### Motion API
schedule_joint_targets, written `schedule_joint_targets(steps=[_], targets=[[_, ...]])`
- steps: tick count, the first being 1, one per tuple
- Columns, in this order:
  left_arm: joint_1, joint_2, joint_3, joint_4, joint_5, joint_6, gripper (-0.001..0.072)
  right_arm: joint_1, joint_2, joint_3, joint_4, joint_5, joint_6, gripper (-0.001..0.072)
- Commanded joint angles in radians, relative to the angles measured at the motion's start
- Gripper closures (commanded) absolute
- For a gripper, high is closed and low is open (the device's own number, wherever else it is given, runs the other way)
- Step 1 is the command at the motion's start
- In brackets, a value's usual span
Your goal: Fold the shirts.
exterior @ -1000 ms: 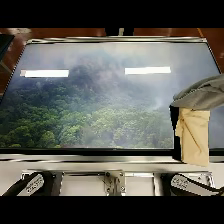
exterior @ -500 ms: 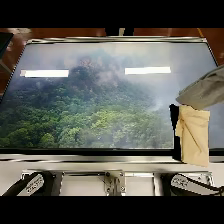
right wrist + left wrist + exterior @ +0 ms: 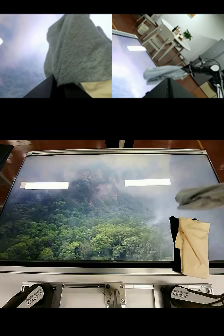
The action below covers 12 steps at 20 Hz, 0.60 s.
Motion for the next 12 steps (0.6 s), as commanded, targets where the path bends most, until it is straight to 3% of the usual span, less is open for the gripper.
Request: schedule_joint_targets(steps=[1,3,7,12], targets=[[-0.001,0.000,0.000,0.000,0.000,0.001,0.0670,0.001,0.003,0.001,-0.225,0.307,-0.021,0.0643],[-0.001,0.000,0.000,0.000,0.000,0.001,0.0670,0.000,0.003,0.000,-0.362,0.462,-0.024,0.0643],[-0.001,0.000,0.000,0.000,0.000,0.005,0.0670,0.000,0.066,-0.078,-0.418,0.458,0.023,0.0643],[-0.001,0.000,0.000,0.000,0.000,0.013,0.0670,0.001,0.169,-0.381,-0.429,0.462,0.029,0.0643]])
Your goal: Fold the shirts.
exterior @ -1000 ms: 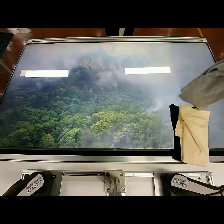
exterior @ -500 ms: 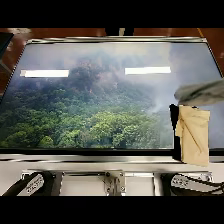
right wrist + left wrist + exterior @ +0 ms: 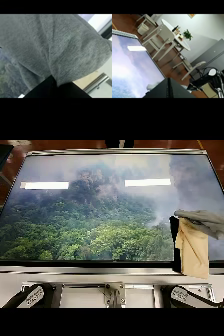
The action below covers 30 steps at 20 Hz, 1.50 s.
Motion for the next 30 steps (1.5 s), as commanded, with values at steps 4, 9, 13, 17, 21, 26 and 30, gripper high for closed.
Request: schedule_joint_targets(steps=[4,9,13,17,21,26,30], targets=[[-0.001,0.000,0.000,0.000,0.000,0.022,0.0670,0.000,0.140,-0.373,-0.150,0.143,0.016,0.0643],[-0.001,0.000,0.000,0.000,0.000,0.021,0.0670,0.001,0.192,-0.549,-0.241,0.111,0.033,0.0642],[-0.001,0.000,0.000,0.013,0.000,0.021,0.0670,0.001,0.192,-0.591,-0.182,0.061,0.030,0.0132],[-0.001,-0.001,0.000,0.149,0.009,0.021,0.0670,0.001,0.192,-0.547,-0.179,0.119,-0.099,0.0137],[-0.056,-0.006,0.000,0.531,0.169,-0.051,0.0672,0.002,0.192,-0.300,0.005,-0.019,-0.080,0.0137],[-0.376,-0.083,0.000,1.556,0.138,-0.591,0.0672,0.155,0.188,-0.167,0.306,-0.285,-0.054,0.0137],[-0.616,-0.256,0.000,1.622,0.078,-0.620,0.0111,0.566,0.130,-0.216,0.037,-0.299,-0.023,0.0098]])
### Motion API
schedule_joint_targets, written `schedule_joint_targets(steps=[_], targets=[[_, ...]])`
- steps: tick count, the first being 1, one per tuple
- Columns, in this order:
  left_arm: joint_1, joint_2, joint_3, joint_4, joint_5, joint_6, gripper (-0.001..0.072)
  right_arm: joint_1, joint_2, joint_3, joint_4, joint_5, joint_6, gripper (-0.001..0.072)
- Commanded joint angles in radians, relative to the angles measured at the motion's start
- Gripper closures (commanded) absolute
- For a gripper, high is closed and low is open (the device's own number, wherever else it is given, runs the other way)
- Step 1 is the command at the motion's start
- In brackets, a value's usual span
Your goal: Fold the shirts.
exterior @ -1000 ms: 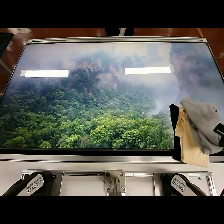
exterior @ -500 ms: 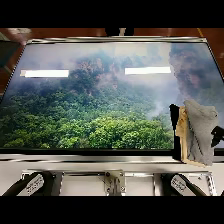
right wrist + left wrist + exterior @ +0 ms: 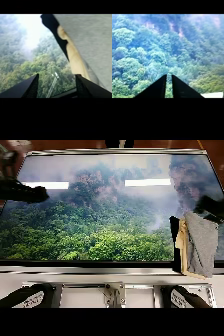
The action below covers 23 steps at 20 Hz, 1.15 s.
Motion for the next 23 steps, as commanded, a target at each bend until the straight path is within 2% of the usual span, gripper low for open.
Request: schedule_joint_targets(steps=[1,2,4,7,23], targets=[[-0.194,-0.127,0.001,0.222,-0.099,-0.162,0.0004,0.304,-0.041,-0.002,-0.206,-0.050,0.043,0.0014],[-0.222,-0.149,0.000,0.222,-0.139,-0.174,0.0003,0.360,-0.048,-0.002,-0.267,-0.044,0.061,0.0014],[-0.257,-0.158,0.001,0.223,-0.126,-0.170,0.0007,0.423,-0.052,-0.002,-0.311,-0.042,0.093,0.0014],[-0.261,-0.146,0.001,0.223,-0.082,-0.170,0.0008,0.445,-0.052,-0.002,-0.306,-0.042,0.092,0.0017],[-0.257,-0.147,0.001,0.222,-0.129,-0.170,0.0007,0.444,-0.052,-0.002,-0.307,-0.046,0.092,0.0017]])
